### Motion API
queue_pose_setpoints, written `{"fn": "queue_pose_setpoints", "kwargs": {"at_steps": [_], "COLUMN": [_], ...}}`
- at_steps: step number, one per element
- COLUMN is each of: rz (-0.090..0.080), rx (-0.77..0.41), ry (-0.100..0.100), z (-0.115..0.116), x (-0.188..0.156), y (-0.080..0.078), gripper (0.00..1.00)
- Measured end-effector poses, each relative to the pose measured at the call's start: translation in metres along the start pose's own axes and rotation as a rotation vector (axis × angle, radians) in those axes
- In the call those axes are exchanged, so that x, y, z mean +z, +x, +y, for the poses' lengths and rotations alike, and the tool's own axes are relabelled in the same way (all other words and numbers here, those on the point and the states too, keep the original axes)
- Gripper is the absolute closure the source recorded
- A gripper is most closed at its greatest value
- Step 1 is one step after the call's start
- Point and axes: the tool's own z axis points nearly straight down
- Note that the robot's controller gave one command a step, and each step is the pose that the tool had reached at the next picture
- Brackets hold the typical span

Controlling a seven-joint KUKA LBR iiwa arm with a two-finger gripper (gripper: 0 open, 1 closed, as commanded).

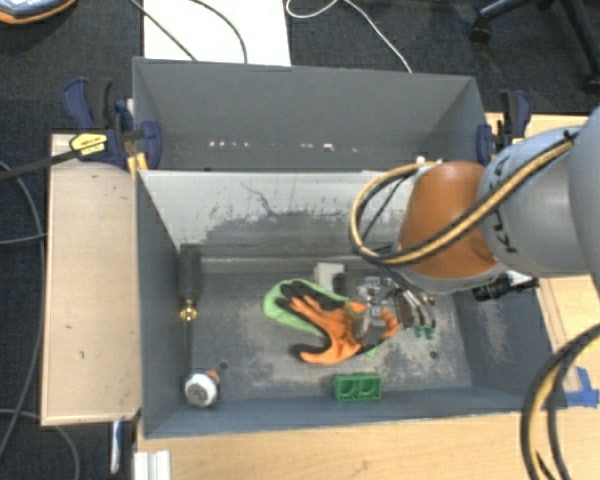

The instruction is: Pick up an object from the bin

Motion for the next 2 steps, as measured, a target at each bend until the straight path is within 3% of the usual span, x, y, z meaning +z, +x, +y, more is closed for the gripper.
{"fn": "queue_pose_setpoints", "kwargs": {"at_steps": [2], "rz": [0.0], "rx": [-0.004], "ry": [0.0], "z": [0.0], "x": [0.0], "y": [-0.0001], "gripper": [1.0]}}
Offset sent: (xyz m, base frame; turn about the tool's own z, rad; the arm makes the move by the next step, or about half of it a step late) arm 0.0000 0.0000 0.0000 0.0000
